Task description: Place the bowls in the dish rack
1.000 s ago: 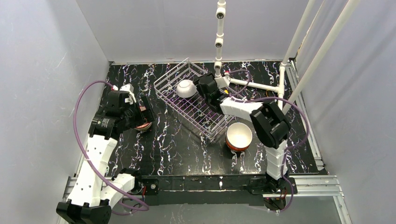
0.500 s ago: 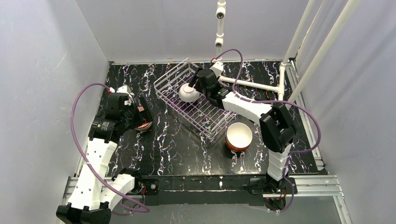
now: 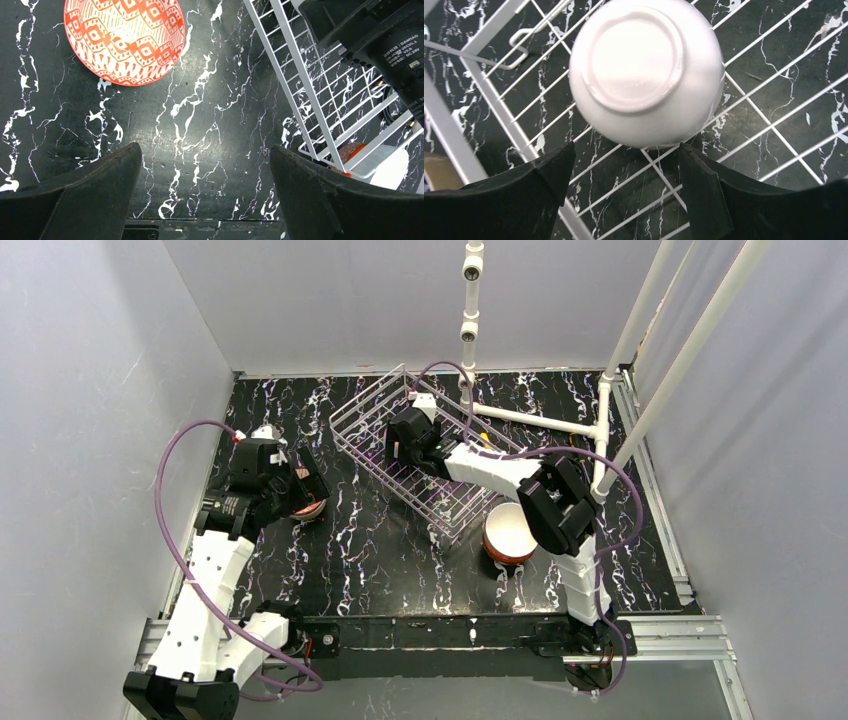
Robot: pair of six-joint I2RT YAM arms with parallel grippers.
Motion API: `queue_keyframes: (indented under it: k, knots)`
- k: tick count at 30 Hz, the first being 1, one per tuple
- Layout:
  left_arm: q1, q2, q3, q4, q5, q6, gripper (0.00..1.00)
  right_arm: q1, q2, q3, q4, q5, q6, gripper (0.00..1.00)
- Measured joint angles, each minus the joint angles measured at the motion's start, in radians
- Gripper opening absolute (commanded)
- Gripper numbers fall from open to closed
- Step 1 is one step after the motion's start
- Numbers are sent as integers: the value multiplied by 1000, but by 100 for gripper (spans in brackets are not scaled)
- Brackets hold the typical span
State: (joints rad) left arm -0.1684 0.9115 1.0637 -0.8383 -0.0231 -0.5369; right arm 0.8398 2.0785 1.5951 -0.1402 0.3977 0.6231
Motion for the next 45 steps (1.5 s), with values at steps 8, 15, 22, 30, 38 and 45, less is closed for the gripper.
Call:
queue_keyframes:
  k: [8,15,22,30,38,45]
  knots:
    - [14,10,-5,0,-16,-7,98,-7,93,63,57,66,-36,64]
    - [19,18,-6,0,-21,-6,98,-29,145,92,165,132,-41,63]
    - [29,42,-8,1,-23,-8,98,-51,192,159,204,196,-49,62]
    - [47,67,-39,0,-95,-34,98,-67,221,200,252,243,-62,45]
    - [90,122,-72,0,-181,-59,87,-71,221,214,291,229,-100,35]
    - [129,144,-87,24,-226,-68,56,-81,205,186,304,122,-116,38]
